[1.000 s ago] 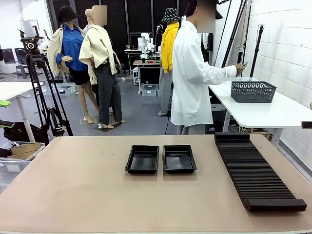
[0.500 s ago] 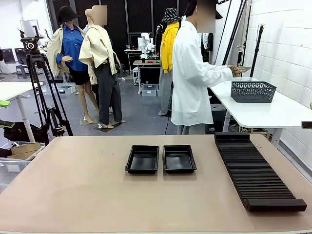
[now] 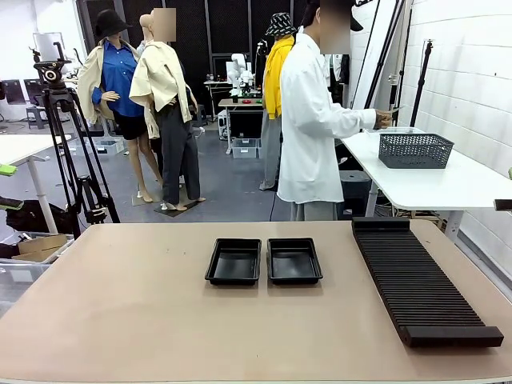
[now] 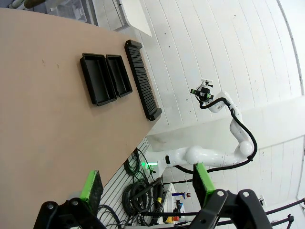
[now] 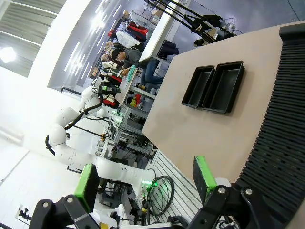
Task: Inspect and transfer BCBs to ESD trays.
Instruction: Pick up the Blank PCB from the PCB Rack and place it in the left ESD tray.
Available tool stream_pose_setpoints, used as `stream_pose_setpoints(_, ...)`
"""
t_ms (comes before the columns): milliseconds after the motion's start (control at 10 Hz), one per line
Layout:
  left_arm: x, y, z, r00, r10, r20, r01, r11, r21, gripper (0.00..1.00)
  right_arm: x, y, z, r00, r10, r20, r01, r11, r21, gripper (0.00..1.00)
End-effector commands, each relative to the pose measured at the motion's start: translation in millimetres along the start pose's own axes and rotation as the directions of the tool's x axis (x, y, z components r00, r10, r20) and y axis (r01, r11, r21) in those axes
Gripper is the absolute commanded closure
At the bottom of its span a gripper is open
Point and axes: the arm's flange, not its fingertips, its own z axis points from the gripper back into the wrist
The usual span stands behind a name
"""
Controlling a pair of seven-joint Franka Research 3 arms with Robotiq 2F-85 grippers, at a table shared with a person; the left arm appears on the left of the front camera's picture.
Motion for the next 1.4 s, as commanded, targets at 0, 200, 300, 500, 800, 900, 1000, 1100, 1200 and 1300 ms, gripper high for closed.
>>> stream_pose_setpoints(0,-1.9,-1.7,0.3,1.000,-0.001,0.008,0.001,1.000,0.002,0.00,-1.4,-0.9,1.1,1.000,-0.001,-0.006,0.001,1.000,0.002,0.00)
stream_pose_setpoints(200,-1.9,-1.7,0.3,1.000,-0.001,0.008,0.001,1.000,0.002,0.00,-1.4,-0.9,1.1,1.000,-0.001,-0.006,0.001,1.000,0.002,0.00)
stream_pose_setpoints(300,-1.9,-1.7,0.3,1.000,-0.001,0.008,0.001,1.000,0.002,0.00,-1.4,-0.9,1.1,1.000,-0.001,-0.006,0.001,1.000,0.002,0.00)
stream_pose_setpoints(500,-1.9,-1.7,0.3,1.000,-0.001,0.008,0.001,1.000,0.002,0.00,-1.4,-0.9,1.1,1.000,-0.001,-0.006,0.001,1.000,0.002,0.00)
stream_pose_setpoints(800,-1.9,-1.7,0.3,1.000,-0.001,0.008,0.001,1.000,0.002,0.00,-1.4,-0.9,1.1,1.000,-0.001,-0.006,0.001,1.000,0.002,0.00)
stream_pose_setpoints(900,-1.9,-1.7,0.3,1.000,-0.001,0.008,0.001,1.000,0.002,0.00,-1.4,-0.9,1.1,1.000,-0.001,-0.006,0.001,1.000,0.002,0.00)
stream_pose_setpoints(1000,-1.9,-1.7,0.3,1.000,-0.001,0.008,0.001,1.000,0.002,0.00,-1.4,-0.9,1.1,1.000,-0.001,-0.006,0.001,1.000,0.002,0.00)
stream_pose_setpoints(1100,-1.9,-1.7,0.3,1.000,-0.001,0.008,0.001,1.000,0.002,0.00,-1.4,-0.9,1.1,1.000,-0.001,-0.006,0.001,1.000,0.002,0.00)
stream_pose_setpoints(1200,-1.9,-1.7,0.3,1.000,-0.001,0.008,0.001,1.000,0.002,0.00,-1.4,-0.9,1.1,1.000,-0.001,-0.006,0.001,1.000,0.002,0.00)
stream_pose_setpoints(1300,-1.9,-1.7,0.3,1.000,-0.001,0.008,0.001,1.000,0.002,0.00,-1.4,-0.9,1.1,1.000,-0.001,-0.006,0.001,1.000,0.002,0.00)
